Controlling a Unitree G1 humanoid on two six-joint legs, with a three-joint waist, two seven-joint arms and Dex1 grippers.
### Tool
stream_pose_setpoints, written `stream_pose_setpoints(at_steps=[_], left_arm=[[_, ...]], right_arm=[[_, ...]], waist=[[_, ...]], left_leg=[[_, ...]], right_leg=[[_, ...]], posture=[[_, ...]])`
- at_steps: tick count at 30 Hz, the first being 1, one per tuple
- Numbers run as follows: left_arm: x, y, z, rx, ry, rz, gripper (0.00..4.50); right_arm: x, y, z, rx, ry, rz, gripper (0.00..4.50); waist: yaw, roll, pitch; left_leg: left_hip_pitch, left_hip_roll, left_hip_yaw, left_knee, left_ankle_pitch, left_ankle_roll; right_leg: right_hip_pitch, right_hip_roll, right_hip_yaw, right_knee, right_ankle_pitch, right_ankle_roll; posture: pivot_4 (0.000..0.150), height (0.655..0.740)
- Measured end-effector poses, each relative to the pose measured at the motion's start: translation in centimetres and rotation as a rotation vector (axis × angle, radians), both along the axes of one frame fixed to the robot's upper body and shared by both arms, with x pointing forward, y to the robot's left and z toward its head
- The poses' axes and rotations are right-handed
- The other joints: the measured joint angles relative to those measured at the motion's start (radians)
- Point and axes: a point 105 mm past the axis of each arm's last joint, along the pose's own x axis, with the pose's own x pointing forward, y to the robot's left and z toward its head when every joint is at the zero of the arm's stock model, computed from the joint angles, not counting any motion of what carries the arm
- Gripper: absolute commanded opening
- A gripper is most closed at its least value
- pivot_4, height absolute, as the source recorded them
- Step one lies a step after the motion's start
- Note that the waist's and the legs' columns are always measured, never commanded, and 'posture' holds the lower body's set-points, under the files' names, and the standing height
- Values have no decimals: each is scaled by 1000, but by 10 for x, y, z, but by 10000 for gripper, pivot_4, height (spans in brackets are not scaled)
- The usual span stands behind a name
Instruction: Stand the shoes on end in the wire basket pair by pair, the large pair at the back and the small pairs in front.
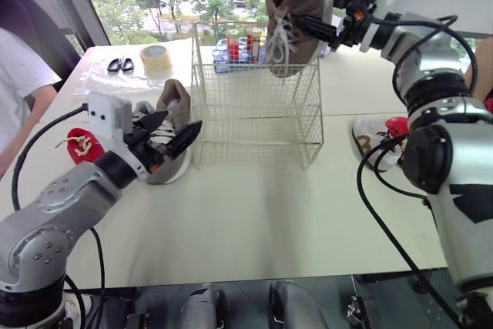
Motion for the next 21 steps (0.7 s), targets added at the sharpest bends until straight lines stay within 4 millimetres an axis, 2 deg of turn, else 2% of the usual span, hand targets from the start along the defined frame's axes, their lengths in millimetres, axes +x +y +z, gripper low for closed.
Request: stream_pose_setpoints(at_steps=[3, 11, 14, 18, 19, 21], left_arm=[[1, -5, 0, 0, -1, -14, 45000], [5, -12, -2, 14, 5, -24, 45000], [6, -10, -3, 16, 11, -7, 45000], [6, -7, -12, 18, 37, 8, 45000], [6, -7, -12, 19, 37, 9, 45000], [6, -7, -13, 21, 38, 8, 45000]], right_arm=[[-2, 0, 0, 58, 38, 45, 44517], [-5, 6, -4, 52, 65, 93, 44517], [-4, 6, -3, 53, 63, 92, 36438], [-5, 6, 1, 71, 52, 93, 18026], [-5, 5, 2, 75, 53, 95, 15734], [-6, 6, 2, 84, 60, 108, 14958]], waist=[[-1, 0, 0], [-2, 0, 0], [-2, 0, 0], [-2, 0, 0], [-2, 0, 0], [-3, 0, 0]], left_leg=[[0, 0, 0, 0, 0, 0], [0, 0, 0, 0, 0, 0], [0, 0, 0, 0, 0, 0], [0, 0, 0, 0, 0, 0], [0, 0, 0, 0, 0, 0], [0, 0, 0, 0, 0, 0]], right_leg=[[0, 0, 0, 0, 0, 0], [0, 0, 0, 0, 0, 0], [0, 0, 0, 0, 0, 0], [0, 0, 0, 0, 0, 0], [0, 0, 0, 0, 0, 0], [0, 0, 0, 0, 0, 0]], posture=[[1500, 7400], [1500, 7400], [1500, 7400], [1500, 7400], [1500, 7400], [1500, 7400]])
